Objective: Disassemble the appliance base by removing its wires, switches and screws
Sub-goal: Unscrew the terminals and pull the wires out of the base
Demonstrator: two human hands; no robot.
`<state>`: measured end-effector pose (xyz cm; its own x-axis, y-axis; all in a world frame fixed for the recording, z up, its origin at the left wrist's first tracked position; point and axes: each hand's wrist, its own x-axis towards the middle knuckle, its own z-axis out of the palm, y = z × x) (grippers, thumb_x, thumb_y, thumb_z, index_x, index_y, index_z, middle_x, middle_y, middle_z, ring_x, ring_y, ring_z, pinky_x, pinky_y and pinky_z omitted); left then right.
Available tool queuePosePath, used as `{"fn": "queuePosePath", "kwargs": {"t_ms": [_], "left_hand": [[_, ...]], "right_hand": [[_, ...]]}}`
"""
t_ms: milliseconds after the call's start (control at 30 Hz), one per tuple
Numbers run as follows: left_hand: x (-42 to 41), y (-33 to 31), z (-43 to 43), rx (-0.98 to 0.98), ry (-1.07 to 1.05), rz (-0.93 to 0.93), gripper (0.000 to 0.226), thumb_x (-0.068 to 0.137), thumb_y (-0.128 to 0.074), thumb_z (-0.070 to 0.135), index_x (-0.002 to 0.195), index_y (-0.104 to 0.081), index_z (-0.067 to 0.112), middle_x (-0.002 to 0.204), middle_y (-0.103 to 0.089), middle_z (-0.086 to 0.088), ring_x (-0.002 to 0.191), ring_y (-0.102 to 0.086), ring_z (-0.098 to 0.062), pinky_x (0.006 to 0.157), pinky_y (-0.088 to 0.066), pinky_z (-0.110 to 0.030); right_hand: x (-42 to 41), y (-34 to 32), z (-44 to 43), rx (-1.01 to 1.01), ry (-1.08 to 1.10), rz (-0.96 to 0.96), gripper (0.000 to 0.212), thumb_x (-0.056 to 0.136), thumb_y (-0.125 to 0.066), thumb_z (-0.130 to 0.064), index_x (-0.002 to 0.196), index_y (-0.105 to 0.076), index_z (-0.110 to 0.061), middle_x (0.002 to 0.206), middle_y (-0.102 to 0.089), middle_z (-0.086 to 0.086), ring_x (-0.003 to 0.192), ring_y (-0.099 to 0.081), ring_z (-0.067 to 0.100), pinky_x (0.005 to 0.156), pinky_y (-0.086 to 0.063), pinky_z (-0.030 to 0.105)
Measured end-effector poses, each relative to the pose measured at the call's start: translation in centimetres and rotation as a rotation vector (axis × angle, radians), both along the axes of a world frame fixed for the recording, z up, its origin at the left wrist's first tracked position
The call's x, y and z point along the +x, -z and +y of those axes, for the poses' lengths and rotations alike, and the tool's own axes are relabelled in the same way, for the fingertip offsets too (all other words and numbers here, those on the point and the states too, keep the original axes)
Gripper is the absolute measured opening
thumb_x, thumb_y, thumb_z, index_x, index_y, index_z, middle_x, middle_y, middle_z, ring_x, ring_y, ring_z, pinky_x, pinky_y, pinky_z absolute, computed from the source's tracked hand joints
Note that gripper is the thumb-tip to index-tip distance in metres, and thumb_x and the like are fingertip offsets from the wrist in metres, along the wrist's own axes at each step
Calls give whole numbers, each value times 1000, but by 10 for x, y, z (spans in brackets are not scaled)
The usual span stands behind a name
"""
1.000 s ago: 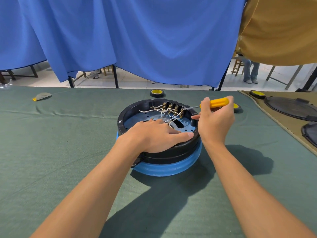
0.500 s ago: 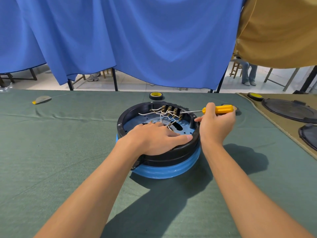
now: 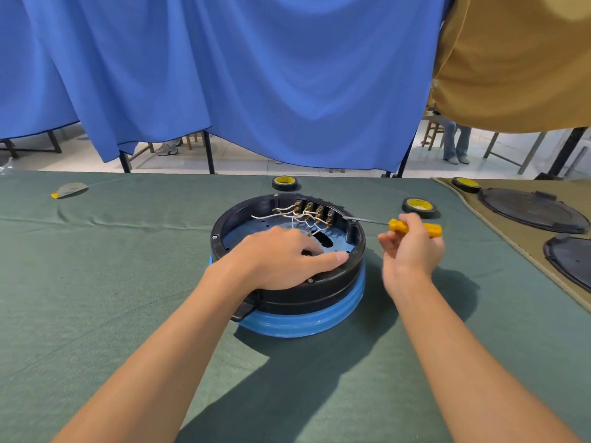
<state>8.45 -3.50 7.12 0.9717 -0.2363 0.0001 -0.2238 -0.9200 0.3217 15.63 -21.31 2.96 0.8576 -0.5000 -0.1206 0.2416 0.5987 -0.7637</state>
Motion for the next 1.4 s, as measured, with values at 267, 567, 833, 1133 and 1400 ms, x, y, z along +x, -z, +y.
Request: {"fn": "queuePosePath", "kwargs": {"t_ms": [267,567,833,1133,1400], "left_hand": [[3,-6,11,-180,-137,-167,23,96,-52,43,108,-69,32,95,-72,5,77,-64,-11,73,-55,-33],[11,-3,6,-47,-304,-127,23,91,-64,32,112,-69,26,108,-70,-2,96,-63,-25,86,-53,-43],[18,-2,-12,-21,-346,-279,21,92,-57,12,104,-74,17,100,-71,-6,89,-64,-29,78,-56,-44],[30,-34,-62,-465,-310,-541,16,90,-60,8,94,-75,9,87,-73,-3,86,-65,-22,84,-54,-37],[42,-63,-103,-838,-306,-517,9,83,-67,12,78,-74,15,59,-62,12,62,-59,-8,65,-49,-15]], "right_hand": [[1,11,-19,152,-391,5,18,85,-62,13,79,-54,-2,76,-64,16,66,-69,22,61,-60,29],[-25,28,-57,-1389,-184,-1,19,86,-69,-16,99,-58,-22,87,-60,-7,86,-58,20,74,-39,29],[-13,30,-69,-969,-82,80,26,99,-51,-17,125,-54,-15,95,-58,-1,61,-60,20,62,-50,37],[-17,16,-68,-781,-186,-67,13,101,-46,-10,105,-55,-19,88,-53,1,49,-49,4,51,-47,26],[-23,-16,-73,-459,-397,-225,6,91,-64,-8,88,-60,-12,73,-64,7,37,-28,8,37,-22,20]]}}
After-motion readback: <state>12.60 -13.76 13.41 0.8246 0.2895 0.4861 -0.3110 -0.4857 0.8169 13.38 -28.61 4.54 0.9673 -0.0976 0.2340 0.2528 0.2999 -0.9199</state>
